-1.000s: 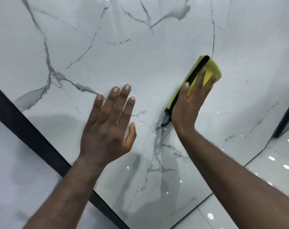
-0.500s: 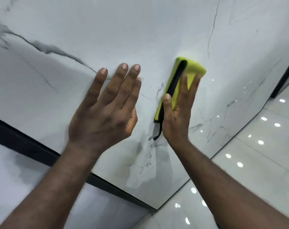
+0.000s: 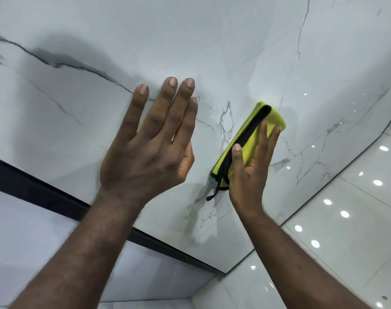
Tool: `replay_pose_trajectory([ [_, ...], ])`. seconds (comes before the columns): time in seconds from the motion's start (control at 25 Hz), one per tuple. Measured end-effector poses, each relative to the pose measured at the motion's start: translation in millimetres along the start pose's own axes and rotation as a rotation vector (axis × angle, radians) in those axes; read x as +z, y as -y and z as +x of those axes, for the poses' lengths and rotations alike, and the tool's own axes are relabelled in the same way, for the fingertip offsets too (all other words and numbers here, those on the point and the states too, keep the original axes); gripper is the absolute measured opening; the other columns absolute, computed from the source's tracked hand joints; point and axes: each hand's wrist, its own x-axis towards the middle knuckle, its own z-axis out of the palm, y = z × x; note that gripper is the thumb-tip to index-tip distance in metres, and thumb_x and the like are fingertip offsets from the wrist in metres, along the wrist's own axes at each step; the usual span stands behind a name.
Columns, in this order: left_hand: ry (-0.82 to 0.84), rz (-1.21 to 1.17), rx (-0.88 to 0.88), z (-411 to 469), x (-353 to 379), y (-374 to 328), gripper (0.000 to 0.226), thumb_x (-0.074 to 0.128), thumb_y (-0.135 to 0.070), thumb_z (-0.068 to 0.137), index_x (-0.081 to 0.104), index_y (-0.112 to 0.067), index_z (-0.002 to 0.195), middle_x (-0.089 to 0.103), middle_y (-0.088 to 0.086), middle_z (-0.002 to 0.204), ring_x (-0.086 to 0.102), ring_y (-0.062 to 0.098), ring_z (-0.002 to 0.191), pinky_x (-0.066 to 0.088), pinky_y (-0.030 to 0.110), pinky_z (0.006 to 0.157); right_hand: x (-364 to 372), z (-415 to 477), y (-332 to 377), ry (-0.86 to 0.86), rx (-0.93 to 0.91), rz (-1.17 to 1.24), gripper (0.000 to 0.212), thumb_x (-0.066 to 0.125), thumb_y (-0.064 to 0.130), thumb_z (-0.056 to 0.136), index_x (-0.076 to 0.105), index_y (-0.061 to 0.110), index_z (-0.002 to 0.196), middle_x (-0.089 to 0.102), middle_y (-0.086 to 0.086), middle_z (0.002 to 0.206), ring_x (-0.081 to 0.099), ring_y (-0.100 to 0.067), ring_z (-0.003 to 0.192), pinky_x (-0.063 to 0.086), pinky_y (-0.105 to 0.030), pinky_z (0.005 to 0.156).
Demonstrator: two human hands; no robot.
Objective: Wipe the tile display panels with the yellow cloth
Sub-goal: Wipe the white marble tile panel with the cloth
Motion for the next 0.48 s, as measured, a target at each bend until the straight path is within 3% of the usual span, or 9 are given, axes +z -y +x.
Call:
replay_pose_trajectory([
  [0.12,-0.014,0.025,-0.001,0,0,-1,0.068,0.053,-0.029,0.103,0.043,-0.001,0.163,0.038,0.018,0.171,0.037,0.035,0.159,0.035,0.060,0.127,1,13,11,-0.045,0.299,0.072,0.069,0.049,0.024,0.112,0.013,0.038,0.169,-0.014,0.011,0.177,-0.001,-0.003,0.162,0.021,-0.041,0.131],
  [0.16,-0.016,0.035,0.006,0,0,-2,0.068,0.054,-0.029,0.102,0.043,-0.001,0.163,0.038,0.018,0.171,0.037,0.035,0.159,0.035,0.060,0.127,2,11,18,0.007,0.189,0.043,0.071,0.051,0.022,0.111,0.012,0.035,0.170,-0.015,0.010,0.177,-0.003,-0.006,0.163,0.019,-0.044,0.132],
  [0.24,-0.039,0.045,0.009,3,1,-2,0.067,0.056,-0.029,0.102,0.045,-0.002,0.162,0.039,0.018,0.170,0.036,0.035,0.159,0.033,0.059,0.128,2,8,25,0.135,-0.196,-0.010,0.072,0.056,0.015,0.110,0.017,0.025,0.170,-0.013,0.005,0.177,-0.008,-0.012,0.164,0.011,-0.047,0.134],
  [0.28,-0.062,0.030,-0.026,4,-2,-1,0.067,0.059,-0.028,0.101,0.047,-0.003,0.162,0.039,0.017,0.170,0.035,0.035,0.160,0.031,0.057,0.129,2,13,30,0.138,-0.249,0.002,0.072,0.058,0.013,0.109,0.019,0.023,0.170,-0.012,0.002,0.178,-0.008,-0.013,0.164,0.010,-0.049,0.134],
  [0.4,-0.050,-0.061,-0.227,-6,-16,7,0.068,0.061,-0.026,0.099,0.046,-0.008,0.164,0.035,0.017,0.172,0.029,0.035,0.160,0.015,0.056,0.133,6,29,58,0.046,0.070,0.106,0.074,0.054,0.021,0.109,0.015,0.030,0.170,-0.016,0.006,0.177,-0.009,-0.009,0.163,0.013,-0.053,0.132],
  [0.44,-0.028,-0.063,-0.265,-14,-21,11,0.070,0.060,-0.027,0.100,0.043,-0.011,0.166,0.033,0.018,0.173,0.026,0.036,0.160,0.013,0.057,0.134,8,25,66,0.097,-0.043,0.056,0.072,0.052,0.021,0.110,0.015,0.028,0.171,-0.017,0.004,0.177,-0.011,-0.013,0.164,0.010,-0.054,0.132],
  [0.48,-0.012,-0.050,-0.278,-22,-25,15,0.071,0.059,-0.029,0.101,0.041,-0.012,0.167,0.032,0.018,0.174,0.025,0.035,0.161,0.012,0.057,0.133,7,19,67,0.183,-0.283,-0.032,0.070,0.053,0.019,0.110,0.017,0.023,0.170,-0.016,0.001,0.177,-0.012,-0.020,0.164,0.006,-0.055,0.133],
])
